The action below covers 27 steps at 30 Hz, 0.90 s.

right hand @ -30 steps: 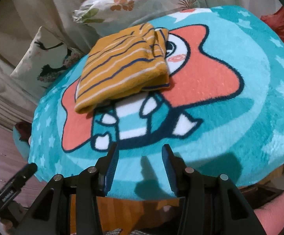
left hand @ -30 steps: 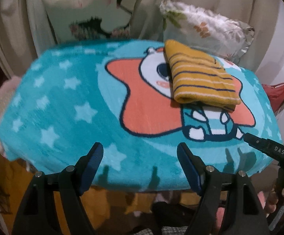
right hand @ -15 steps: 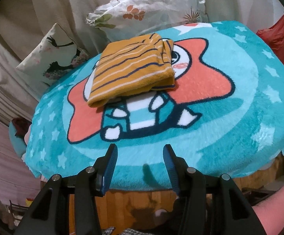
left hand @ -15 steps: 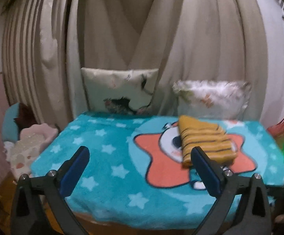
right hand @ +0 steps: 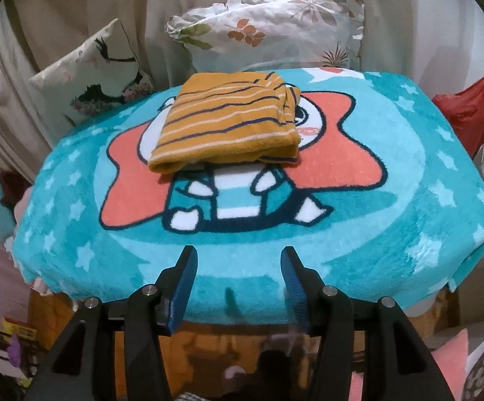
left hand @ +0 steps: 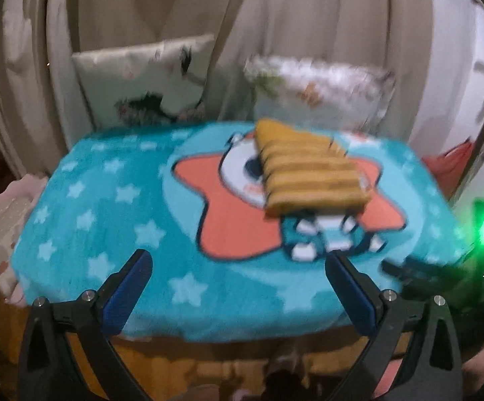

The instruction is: Fold small clothes

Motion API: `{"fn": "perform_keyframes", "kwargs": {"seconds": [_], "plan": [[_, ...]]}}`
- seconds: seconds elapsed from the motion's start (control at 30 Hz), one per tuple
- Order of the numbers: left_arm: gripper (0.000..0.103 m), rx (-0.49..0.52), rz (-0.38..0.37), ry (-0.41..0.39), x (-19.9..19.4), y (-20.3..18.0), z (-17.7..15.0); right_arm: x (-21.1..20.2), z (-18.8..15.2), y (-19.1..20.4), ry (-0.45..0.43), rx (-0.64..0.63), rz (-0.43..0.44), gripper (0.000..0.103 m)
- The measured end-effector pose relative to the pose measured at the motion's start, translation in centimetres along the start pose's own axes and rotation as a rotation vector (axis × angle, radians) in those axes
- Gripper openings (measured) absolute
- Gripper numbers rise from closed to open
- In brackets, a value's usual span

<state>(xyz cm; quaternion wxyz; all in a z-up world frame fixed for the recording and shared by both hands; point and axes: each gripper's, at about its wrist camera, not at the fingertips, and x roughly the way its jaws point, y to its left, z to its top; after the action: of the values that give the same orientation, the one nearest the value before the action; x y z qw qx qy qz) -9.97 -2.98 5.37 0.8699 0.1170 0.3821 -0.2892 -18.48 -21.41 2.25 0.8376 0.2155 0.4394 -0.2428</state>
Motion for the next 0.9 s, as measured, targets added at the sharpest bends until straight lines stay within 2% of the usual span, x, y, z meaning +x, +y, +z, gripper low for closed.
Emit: {"fn": "perform_keyframes", "kwargs": {"seconds": [0.13, 0.27, 0.9], "plan": [[0.103, -0.009, 0.045, 0.089, 1.9, 0.1, -1.7, 0.6, 0.0, -0.3, 0.015, 0.005, -0.011, 0.059], [0.103, -0.037, 0.037, 0.146, 3.0, 0.4, -2.6, 1.2, 0.0, -0.4, 0.03, 0.006, -0.019, 0.059], [0.103, -0.051, -0.001, 0.25, 5.4, 0.3, -3.8, 3.2, -0.8, 0.9, 0.087, -0.026, -0.046, 0.064]]}}
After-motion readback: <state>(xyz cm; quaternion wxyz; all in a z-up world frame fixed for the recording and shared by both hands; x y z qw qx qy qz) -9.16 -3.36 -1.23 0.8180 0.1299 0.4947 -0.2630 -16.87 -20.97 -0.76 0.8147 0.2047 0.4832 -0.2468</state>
